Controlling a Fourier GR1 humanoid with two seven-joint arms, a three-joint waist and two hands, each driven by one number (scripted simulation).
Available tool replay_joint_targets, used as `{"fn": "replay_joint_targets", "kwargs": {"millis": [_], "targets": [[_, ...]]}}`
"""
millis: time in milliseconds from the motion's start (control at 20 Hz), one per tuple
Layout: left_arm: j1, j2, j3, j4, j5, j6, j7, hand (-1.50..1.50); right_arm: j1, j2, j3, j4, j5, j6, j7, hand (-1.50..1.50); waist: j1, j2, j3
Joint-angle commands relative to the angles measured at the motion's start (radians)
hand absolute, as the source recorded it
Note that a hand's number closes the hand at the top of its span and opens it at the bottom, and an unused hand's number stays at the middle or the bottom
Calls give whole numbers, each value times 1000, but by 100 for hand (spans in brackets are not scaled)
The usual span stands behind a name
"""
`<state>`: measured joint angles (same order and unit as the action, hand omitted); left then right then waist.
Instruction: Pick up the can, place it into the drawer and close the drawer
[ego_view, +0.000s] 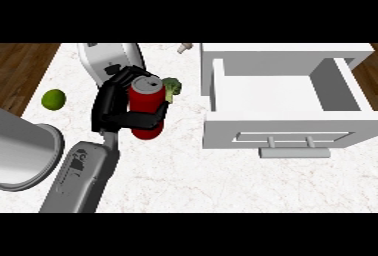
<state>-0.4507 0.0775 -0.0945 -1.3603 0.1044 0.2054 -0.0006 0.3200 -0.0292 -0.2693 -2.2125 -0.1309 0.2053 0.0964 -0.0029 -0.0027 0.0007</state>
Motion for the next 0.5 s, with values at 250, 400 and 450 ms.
{"fn": "replay_joint_targets", "kwargs": {"millis": [250,400,450], "targets": [[-288,-76,-49,68,-101,117,196,150,-32,-11,-35,13,-38,17,5,-150,-11,3,0],[-300,-76,-154,-2,-125,199,239,150,-84,-16,-43,65,7,-12,-3,-150,-5,2,0],[-404,-77,-111,43,-110,205,298,150,-32,14,2,-12,19,-8,25,-150,-12,2,0]]}}
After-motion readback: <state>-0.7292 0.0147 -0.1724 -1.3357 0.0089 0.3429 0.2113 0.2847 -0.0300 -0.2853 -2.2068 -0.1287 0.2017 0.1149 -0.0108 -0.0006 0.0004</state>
